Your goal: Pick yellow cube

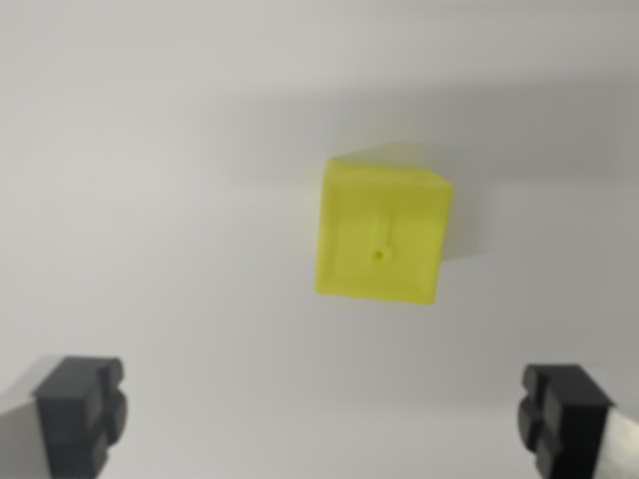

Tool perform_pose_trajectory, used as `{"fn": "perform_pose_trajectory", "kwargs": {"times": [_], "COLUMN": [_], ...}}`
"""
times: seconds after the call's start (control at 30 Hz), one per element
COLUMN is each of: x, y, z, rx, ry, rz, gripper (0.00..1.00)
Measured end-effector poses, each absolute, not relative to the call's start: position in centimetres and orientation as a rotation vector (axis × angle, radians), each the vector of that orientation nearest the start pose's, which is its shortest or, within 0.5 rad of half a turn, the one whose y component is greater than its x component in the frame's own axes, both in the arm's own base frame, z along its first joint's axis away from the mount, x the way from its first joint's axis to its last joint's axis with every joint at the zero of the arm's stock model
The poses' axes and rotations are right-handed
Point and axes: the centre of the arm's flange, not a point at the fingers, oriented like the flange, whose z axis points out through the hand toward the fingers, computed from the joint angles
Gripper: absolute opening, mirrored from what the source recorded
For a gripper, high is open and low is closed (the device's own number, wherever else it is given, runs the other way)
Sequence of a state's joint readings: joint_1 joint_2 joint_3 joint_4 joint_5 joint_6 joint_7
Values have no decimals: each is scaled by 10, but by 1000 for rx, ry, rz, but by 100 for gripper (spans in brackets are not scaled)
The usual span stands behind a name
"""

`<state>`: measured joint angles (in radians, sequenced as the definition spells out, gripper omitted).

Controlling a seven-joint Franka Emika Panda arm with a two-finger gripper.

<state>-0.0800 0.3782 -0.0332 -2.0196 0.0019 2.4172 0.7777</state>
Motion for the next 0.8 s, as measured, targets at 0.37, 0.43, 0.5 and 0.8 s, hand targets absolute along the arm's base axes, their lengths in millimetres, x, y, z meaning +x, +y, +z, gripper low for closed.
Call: {"fn": "perform_pose_trajectory", "kwargs": {"times": [0.37, 0.43, 0.5, 0.8], "x": [600, 600, 600, 600], "y": [-74, -76, -77, -82], "z": [237, 232, 226, 204], "rx": [-2832, -2831, -2830, -2824], "ry": [1367, 1369, 1372, 1383], "rz": [-25, -24, -21, -13], "gripper": [100, 100, 100, 100]}}
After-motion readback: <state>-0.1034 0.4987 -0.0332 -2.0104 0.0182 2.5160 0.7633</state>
